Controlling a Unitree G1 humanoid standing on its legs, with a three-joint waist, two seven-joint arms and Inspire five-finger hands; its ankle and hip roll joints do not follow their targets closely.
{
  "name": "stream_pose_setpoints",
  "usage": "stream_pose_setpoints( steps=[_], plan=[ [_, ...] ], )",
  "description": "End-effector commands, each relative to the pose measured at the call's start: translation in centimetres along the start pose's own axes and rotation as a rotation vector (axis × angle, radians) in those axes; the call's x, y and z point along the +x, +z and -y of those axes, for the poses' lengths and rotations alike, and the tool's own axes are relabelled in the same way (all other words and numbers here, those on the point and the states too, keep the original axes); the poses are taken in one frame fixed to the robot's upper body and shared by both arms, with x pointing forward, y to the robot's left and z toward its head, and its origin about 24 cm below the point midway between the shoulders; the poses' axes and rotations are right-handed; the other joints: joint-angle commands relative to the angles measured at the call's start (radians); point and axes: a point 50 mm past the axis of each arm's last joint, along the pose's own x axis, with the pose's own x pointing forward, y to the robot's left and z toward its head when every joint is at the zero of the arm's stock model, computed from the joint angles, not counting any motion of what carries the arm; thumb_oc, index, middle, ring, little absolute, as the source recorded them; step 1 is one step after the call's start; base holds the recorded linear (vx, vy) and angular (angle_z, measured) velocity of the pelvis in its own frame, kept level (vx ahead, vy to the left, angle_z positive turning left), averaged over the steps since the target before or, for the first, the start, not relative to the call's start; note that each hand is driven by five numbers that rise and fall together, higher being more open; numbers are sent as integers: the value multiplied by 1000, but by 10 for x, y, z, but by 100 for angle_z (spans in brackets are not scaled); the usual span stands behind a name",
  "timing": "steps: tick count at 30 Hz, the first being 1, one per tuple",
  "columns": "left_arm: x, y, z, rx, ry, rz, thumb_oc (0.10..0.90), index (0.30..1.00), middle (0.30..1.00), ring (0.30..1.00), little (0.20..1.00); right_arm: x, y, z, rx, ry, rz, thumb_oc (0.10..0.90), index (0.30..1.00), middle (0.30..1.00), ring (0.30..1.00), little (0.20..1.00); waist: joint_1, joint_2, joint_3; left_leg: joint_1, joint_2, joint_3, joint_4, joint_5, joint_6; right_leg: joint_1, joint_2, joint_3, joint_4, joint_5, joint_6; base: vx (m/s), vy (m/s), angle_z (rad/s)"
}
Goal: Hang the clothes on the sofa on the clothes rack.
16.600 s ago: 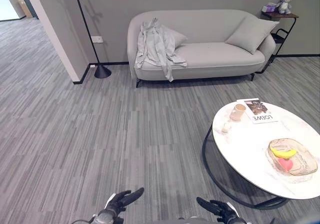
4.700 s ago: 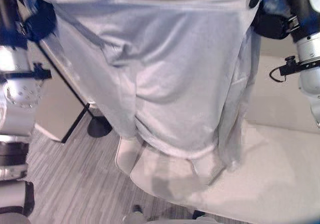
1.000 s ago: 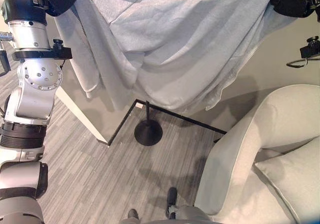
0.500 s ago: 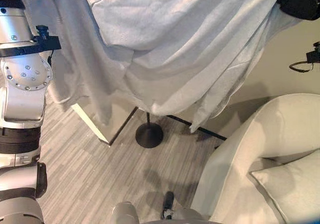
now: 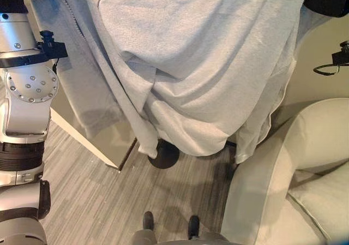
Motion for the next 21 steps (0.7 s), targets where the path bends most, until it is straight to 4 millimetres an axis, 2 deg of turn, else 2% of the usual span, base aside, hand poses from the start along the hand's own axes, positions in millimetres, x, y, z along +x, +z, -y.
stream_pose_setpoints(
  steps=[1, 3, 8, 13, 14, 16, 21],
  plan=[
    [17, 10, -24, 76, 102, 114, 400, 300, 300, 300, 300, 24, 17, 43, -50, -215, 87, 400, 300, 300, 300, 300, 22, -53, -141, 58, 8, 44, 2, -145, -28, 124, -81, -81, 3, -87, 121, 93, 56, 9],
    [19, 6, -25, 85, 105, 101, 400, 300, 300, 300, 300, 34, 14, 55, -89, -246, 66, 400, 300, 300, 300, 300, 29, -62, -148, 56, -3, 51, 2, -153, -22, 124, -94, -89, 3, -82, 132, 110, 56, 3],
    [24, -3, -22, 103, 77, 67, 400, 300, 300, 300, 300, 46, 5, 65, -117, -261, 11, 400, 300, 300, 300, 300, 35, -73, -155, 51, -9, 51, 2, -157, -20, 124, -100, -99, 3, -79, 138, 49, 7, 0],
    [32, -15, -14, 158, 27, 28, 400, 300, 300, 300, 300, 58, -17, 63, -89, -231, -118, 400, 300, 300, 300, 300, 43, -87, -155, 44, -9, 50, 2, -156, -20, 118, -101, -108, 3, -78, 142, 34, -5, 2],
    [33, -16, -14, 158, 31, 27, 400, 300, 300, 300, 300, 61, -16, 64, -89, -232, -115, 400, 300, 300, 300, 300, 43, -85, -154, 43, -9, 50, 2, -156, -20, 117, -102, -108, 3, -79, 142, 39, -11, 2],
    [40, -27, -7, 231, -18, -3, 400, 300, 300, 300, 300, 70, -29, 63, -58, -208, -198, 400, 300, 300, 300, 300, 45, -92, -152, 34, -7, 53, 2, -153, -24, 108, -99, -109, 3, -78, 145, 18, -10, 0],
    [53, -37, 3, 338, -82, -26, 400, 300, 300, 300, 300, 84, -34, 56, -2, -188, -265, 400, 300, 300, 300, 300, 49, -96, -144, 12, -1, 54, 2, -146, -27, 89, -93, -108, 3, -76, 149, 9, -2, 0]
  ],
)
